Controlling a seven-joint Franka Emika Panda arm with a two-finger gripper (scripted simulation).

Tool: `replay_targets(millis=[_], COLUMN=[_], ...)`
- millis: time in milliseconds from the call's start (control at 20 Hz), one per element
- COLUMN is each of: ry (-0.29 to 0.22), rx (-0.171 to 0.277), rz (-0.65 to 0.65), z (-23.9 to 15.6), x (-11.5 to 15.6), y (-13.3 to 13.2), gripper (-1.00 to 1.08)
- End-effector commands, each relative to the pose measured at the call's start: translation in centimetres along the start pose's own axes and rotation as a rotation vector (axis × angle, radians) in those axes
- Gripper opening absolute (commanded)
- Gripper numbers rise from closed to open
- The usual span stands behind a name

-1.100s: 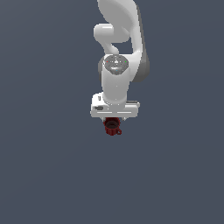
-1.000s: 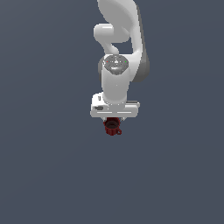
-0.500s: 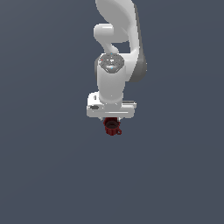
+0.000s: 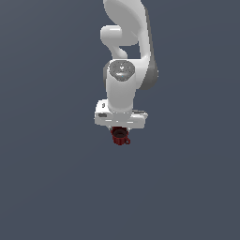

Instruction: Pick up the object and move it to a goal position.

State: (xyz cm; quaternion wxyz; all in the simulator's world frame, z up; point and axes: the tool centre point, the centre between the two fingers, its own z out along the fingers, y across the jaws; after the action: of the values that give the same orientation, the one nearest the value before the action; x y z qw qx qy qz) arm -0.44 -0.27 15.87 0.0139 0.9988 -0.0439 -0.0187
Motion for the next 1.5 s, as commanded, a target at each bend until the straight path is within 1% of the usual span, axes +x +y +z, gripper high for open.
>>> replay_targets(millis=[0, 950, 1200, 1450], ry=[0.001, 0.018, 0.022, 0.025], rx=[0.000, -0.002, -0.002, -0.003], rz=[0.037, 0.464, 0.541, 0.588], z=[0.4, 4.3, 4.9, 5.4], x=[0.0, -0.6, -0.8, -0.9], y=[-0.3, -2.8, -3.3, -3.5], gripper=[0.68, 0.68, 0.68, 0.68])
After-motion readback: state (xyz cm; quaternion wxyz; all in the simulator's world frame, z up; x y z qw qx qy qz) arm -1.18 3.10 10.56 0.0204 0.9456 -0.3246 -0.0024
